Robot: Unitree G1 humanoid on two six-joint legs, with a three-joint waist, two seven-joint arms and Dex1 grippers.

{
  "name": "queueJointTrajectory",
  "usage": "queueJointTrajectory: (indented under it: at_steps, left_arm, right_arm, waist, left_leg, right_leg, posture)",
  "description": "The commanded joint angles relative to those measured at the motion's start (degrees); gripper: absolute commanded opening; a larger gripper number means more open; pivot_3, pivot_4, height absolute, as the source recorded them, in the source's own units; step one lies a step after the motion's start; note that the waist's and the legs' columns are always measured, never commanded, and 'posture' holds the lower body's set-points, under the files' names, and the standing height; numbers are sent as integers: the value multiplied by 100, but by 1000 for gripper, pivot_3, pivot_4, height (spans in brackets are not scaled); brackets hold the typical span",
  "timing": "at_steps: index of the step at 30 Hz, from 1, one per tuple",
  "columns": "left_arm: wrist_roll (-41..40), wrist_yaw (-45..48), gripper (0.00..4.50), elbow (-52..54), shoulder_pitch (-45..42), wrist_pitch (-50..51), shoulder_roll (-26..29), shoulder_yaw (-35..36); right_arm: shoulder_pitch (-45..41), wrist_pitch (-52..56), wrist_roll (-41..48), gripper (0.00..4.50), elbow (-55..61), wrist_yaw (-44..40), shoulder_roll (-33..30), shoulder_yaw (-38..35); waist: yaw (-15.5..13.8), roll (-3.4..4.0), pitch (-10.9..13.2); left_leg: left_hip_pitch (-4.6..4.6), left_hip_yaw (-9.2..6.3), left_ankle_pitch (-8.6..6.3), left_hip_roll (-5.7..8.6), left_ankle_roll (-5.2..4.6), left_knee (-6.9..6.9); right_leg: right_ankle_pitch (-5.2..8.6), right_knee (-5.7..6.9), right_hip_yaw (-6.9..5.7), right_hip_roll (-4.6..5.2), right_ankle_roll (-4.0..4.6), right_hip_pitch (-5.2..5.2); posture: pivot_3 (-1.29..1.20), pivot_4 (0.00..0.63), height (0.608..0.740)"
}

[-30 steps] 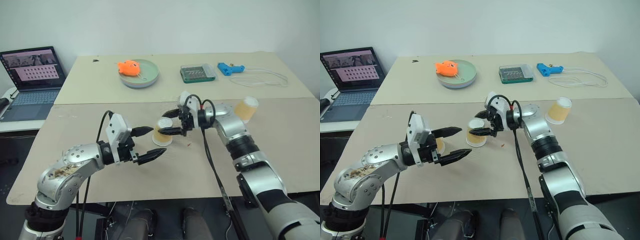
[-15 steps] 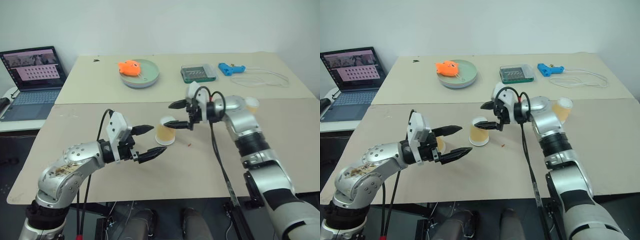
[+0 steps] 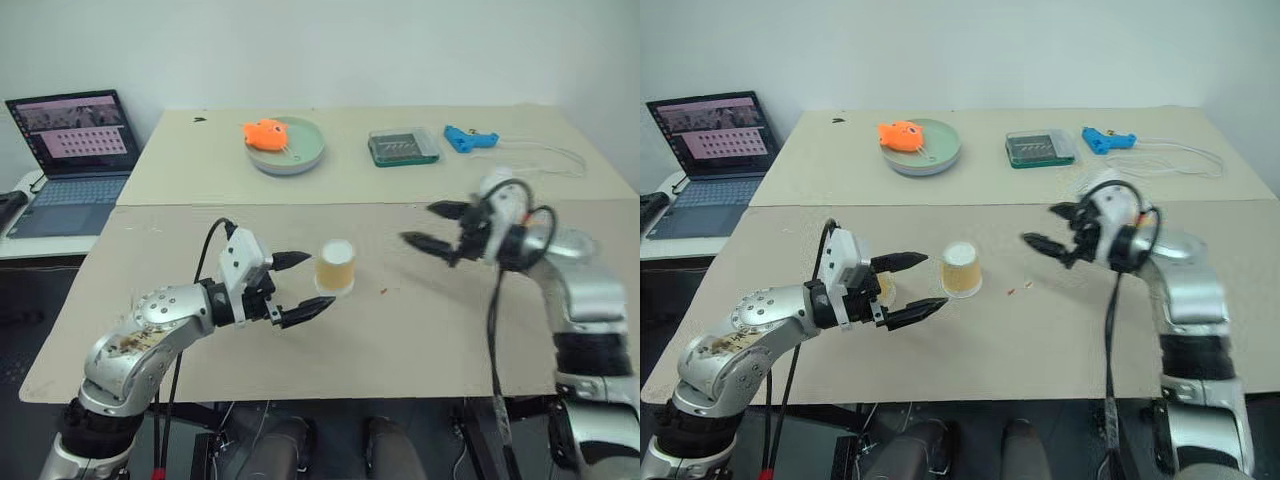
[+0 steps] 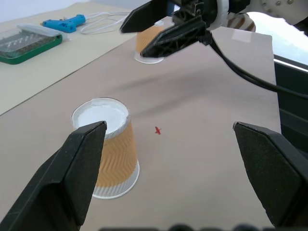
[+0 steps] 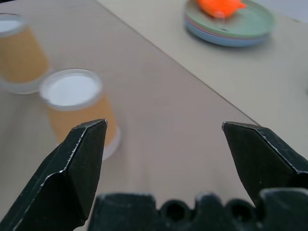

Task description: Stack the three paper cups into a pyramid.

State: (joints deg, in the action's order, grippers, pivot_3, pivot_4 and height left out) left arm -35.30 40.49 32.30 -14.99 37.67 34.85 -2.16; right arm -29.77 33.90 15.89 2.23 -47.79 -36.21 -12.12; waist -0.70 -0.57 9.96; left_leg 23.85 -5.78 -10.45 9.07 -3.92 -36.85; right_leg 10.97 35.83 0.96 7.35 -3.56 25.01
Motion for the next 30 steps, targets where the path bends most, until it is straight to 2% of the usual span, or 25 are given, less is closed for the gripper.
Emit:
queueJointTrajectory:
  at_steps: [1,8,12,30]
  left_arm:
    - [81,-60,4500,303,33,-175,24,91]
    - [54,-82,4500,421,80,-113,58,227]
    - [21,-37,4500,388,34,-78,78,270]
    - [-86,-162,4500,453,27,19,121,343]
  right_arm:
    - [274,303,-78,4442,477,1121,52,-795]
    - [651,435,-263,4442,795,2445,388,-1144]
    - [482,137,-490,4442,136,3016,472,-1166]
    - [-923,-1698,-589,4442,-2856,3175,635,-652]
  waist:
    - [-4,0,0]
    - [50,0,-1]
    - [33,1,-1]
    - [90,1,-1]
  left_leg:
    - [0,0,0,-1,0,0]
    - [-1,11,1,-6,0,0]
    - [-2,10,1,-5,0,0]
    - [-5,12,3,-5,-1,0]
  right_leg:
    - [0,1,0,0,0,0]
    - [1,4,4,-2,1,1]
    - [1,4,1,-2,0,-1]
    - [0,1,2,-7,2,-7]
  posture:
    - [0,150,730]
    - [0,150,730]
    - [0,150,730]
    - [0,150,730]
